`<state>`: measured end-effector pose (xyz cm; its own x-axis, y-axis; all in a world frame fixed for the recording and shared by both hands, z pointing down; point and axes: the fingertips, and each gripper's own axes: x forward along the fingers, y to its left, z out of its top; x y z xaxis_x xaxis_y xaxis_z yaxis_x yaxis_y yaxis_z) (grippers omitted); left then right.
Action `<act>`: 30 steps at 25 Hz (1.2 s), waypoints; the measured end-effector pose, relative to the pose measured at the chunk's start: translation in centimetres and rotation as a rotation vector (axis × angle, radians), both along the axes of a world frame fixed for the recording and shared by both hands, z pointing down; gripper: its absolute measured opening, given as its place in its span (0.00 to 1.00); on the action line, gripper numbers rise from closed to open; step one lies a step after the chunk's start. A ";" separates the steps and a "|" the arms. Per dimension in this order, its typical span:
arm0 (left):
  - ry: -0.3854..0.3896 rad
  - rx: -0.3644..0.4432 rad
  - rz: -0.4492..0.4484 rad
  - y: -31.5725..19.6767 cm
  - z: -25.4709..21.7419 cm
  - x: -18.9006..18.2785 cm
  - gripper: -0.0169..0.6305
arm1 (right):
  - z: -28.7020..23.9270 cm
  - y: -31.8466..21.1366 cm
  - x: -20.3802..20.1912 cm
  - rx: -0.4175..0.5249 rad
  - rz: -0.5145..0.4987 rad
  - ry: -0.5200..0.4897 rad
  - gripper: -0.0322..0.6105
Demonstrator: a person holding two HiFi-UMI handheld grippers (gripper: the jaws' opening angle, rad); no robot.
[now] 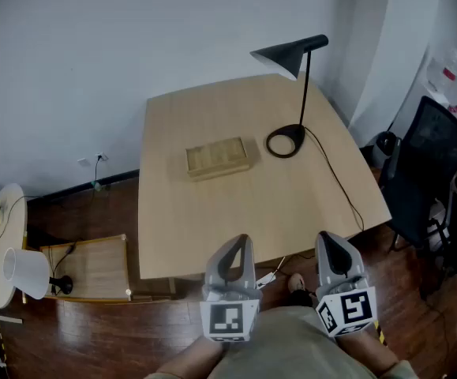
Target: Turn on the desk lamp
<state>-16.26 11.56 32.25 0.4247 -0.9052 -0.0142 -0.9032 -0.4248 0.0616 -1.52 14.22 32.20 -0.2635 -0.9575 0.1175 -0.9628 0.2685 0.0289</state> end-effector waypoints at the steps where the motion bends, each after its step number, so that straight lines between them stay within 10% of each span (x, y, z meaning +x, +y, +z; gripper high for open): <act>1: 0.005 -0.002 0.002 -0.3 -0.2 0.0 0.03 | -0.2 -0.3 0.0 0.002 0.000 -0.001 0.05; 30: -0.133 -0.061 -0.116 -26.2 4.0 14.8 0.03 | 4.2 -29.0 12.4 -0.046 -0.176 0.023 0.05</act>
<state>-1.48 -14.60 36.27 0.3123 -0.9455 0.0921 -0.9477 -0.3168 -0.0392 10.89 -14.78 36.39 -0.4231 -0.8903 0.1683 -0.9001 0.4343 0.0342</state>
